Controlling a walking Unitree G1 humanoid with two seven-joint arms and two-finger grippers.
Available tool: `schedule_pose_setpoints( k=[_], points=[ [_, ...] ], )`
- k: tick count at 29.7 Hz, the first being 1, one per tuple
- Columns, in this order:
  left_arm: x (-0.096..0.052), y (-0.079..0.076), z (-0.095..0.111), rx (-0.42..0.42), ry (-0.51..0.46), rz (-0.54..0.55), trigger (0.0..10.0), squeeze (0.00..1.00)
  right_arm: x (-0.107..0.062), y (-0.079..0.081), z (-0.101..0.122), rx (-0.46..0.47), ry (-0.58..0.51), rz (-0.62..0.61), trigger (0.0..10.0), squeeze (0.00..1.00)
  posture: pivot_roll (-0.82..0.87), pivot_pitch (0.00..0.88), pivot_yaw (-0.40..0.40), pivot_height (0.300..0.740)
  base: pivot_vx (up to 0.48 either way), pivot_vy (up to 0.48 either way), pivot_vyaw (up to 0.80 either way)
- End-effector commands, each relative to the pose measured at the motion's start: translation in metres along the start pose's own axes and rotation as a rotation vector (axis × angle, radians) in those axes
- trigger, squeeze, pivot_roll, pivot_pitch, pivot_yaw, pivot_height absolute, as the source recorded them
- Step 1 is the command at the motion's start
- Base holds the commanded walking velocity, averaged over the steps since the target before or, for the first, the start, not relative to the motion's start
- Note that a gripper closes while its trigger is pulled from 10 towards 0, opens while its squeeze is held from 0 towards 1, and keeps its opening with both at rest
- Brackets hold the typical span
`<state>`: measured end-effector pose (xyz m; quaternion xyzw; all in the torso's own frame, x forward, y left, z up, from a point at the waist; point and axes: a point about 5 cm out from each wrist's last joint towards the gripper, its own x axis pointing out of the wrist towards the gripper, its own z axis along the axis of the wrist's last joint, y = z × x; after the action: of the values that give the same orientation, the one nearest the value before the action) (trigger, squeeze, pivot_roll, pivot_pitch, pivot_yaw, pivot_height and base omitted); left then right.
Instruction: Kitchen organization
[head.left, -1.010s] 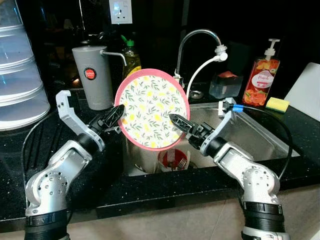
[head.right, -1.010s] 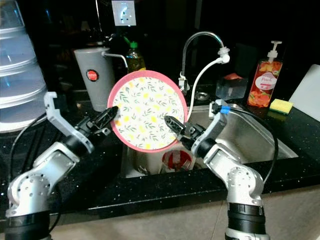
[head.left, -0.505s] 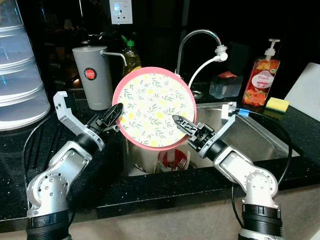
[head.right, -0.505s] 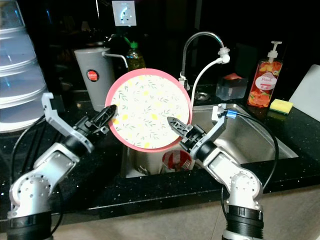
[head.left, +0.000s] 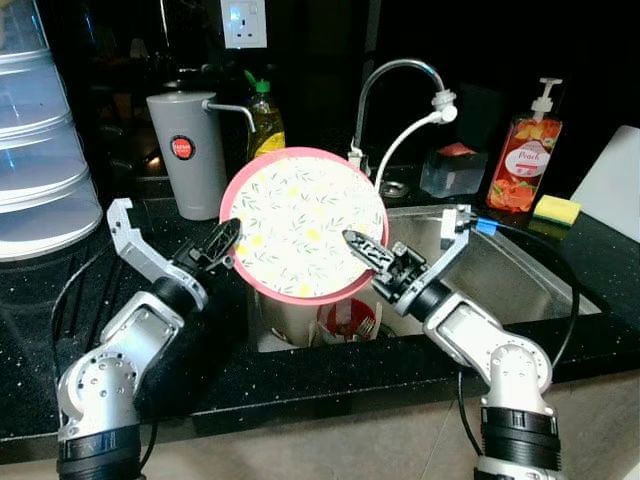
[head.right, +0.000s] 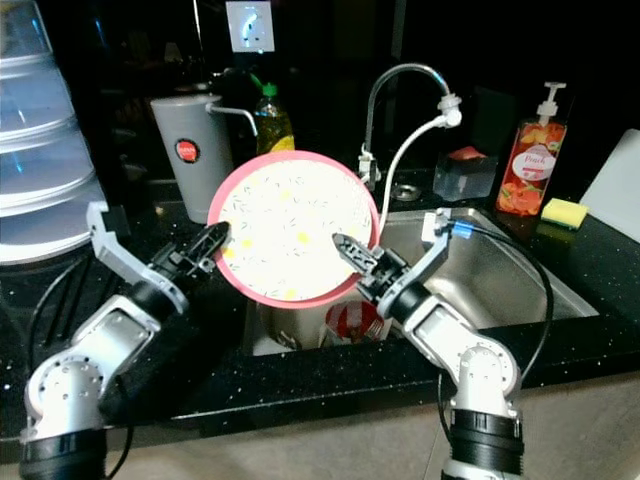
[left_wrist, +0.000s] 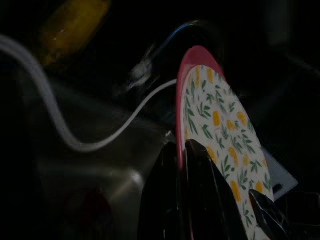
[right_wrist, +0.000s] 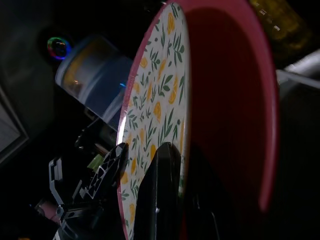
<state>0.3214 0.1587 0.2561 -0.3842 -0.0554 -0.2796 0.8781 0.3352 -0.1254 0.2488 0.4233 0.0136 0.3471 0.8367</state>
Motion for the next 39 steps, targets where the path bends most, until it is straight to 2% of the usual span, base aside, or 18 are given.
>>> schedule_pose_setpoints(
  k=[1, 3, 4, 10, 11, 15, 18, 19, 20, 22, 27, 28, 30, 31, 37, 38, 39],
  points=[
    [0.011, -0.005, -0.007, -0.040, 0.062, 0.012, 10.0, 0.00, 0.004, -0.018, -0.022, 0.029, 0.100, -0.124, 10.0, 0.00, -0.04, 0.038, -0.006, 0.740, 0.000, 0.000, 0.00],
    [0.013, -0.002, -0.010, -0.032, 0.081, 0.046, 10.0, 0.00, 0.005, -0.021, -0.025, 0.038, 0.114, -0.141, 10.0, 0.00, -0.04, 0.038, -0.004, 0.740, 0.000, 0.000, 0.00],
    [0.017, 0.003, -0.013, -0.018, 0.126, 0.101, 10.0, 0.00, 0.008, -0.027, -0.029, 0.050, 0.133, -0.168, 10.0, 0.00, -0.04, 0.034, -0.002, 0.740, 0.000, 0.000, 0.00],
    [0.029, 0.012, -0.010, -0.025, 0.188, 0.170, 10.0, 0.00, 0.018, -0.034, -0.024, 0.042, 0.137, -0.200, 10.0, 0.00, -0.03, 0.035, -0.003, 0.740, 0.000, 0.000, 0.00],
    [0.039, 0.014, -0.007, -0.004, 0.217, 0.200, 10.0, 0.00, 0.024, -0.037, -0.017, 0.004, 0.124, -0.233, 10.0, 0.00, -0.03, 0.034, -0.003, 0.740, 0.000, 0.000, 0.00],
    [0.057, 0.017, -0.004, 0.043, 0.266, 0.257, 10.0, 0.00, 0.030, -0.043, -0.001, -0.030, 0.083, -0.309, 10.0, 0.00, -0.03, 0.032, -0.010, 0.740, 0.000, 0.000, 0.00],
    [0.069, 0.017, -0.007, 0.114, 0.298, 0.286, 10.0, 0.00, 0.031, -0.050, 0.007, -0.029, 0.065, -0.369, 10.0, 0.00, -0.03, 0.034, -0.009, 0.740, 0.000, 0.000, 0.00],
    [0.069, 0.017, -0.007, 0.114, 0.298, 0.286, 10.0, 0.00, 0.031, -0.050, 0.007, -0.029, 0.065, -0.369, 10.0, 0.00, -0.03, 0.034, -0.009, 0.740, 0.000, 0.000, 0.00],
    [0.079, 0.015, -0.015, 0.169, 0.331, 0.286, 10.0, 0.00, 0.031, -0.057, 0.012, -0.022, 0.063, -0.422, 10.0, 0.00, -0.03, 0.037, -0.006, 0.740, 0.000, 0.000, 0.00],
    [0.087, 0.013, -0.027, 0.162, 0.367, 0.283, 10.0, 0.00, 0.029, -0.067, 0.015, -0.017, 0.052, -0.488, 10.0, 0.00, -0.04, 0.041, -0.001, 0.740, 0.000, 0.000, 0.00],
    [0.091, 0.012, -0.032, 0.158, 0.382, 0.286, 10.0, 0.00, 0.028, -0.072, 0.018, -0.004, 0.033, -0.517, 10.0, 0.00, -0.04, 0.043, 0.002, 0.740, 0.000, 0.000, 0.00],
    [0.093, 0.014, -0.034, 0.135, 0.377, 0.293, 10.0, 0.13, 0.024, -0.077, 0.019, 0.027, 0.015, -0.530, 10.0, 0.00, -0.04, 0.044, 0.002, 0.740, 0.000, 0.000, 0.00],
    [0.093, 0.014, -0.035, 0.125, 0.372, 0.293, 10.0, 0.13, 0.022, -0.080, 0.019, 0.037, 0.010, -0.536, 10.0, 0.00, -0.04, 0.044, 0.002, 0.740, 0.000, 0.000, 0.00],
    [0.094, 0.015, -0.034, 0.116, 0.363, 0.287, 10.0, 1.00, 0.020, -0.082, 0.018, 0.050, 0.008, -0.539, 10.0, 0.00, -0.04, 0.047, 0.002, 0.740, 0.000, 0.000, 0.00],
    [0.095, 0.018, -0.030, 0.126, 0.348, 0.267, 10.0, 1.00, 0.016, -0.089, 0.012, 0.077, 0.020, -0.538, 10.0, 0.00, -0.04, 0.048, -0.004, 0.740, 0.000, 0.000, 0.00],
    [0.095, 0.018, -0.029, 0.116, 0.342, 0.268, 10.0, 0.00, 0.016, -0.090, 0.011, 0.079, 0.022, -0.536, 10.0, 0.00, -0.04, 0.048, -0.005, 0.740, 0.000, 0.000, 0.00],
    [0.094, 0.019, -0.027, 0.116, 0.334, 0.271, 10.0, 0.00, 0.017, -0.090, 0.012, 0.077, 0.022, -0.533, 10.0, 0.00, -0.04, 0.045, -0.007, 0.740, 0.000, 0.000, 0.00]
  ],
)
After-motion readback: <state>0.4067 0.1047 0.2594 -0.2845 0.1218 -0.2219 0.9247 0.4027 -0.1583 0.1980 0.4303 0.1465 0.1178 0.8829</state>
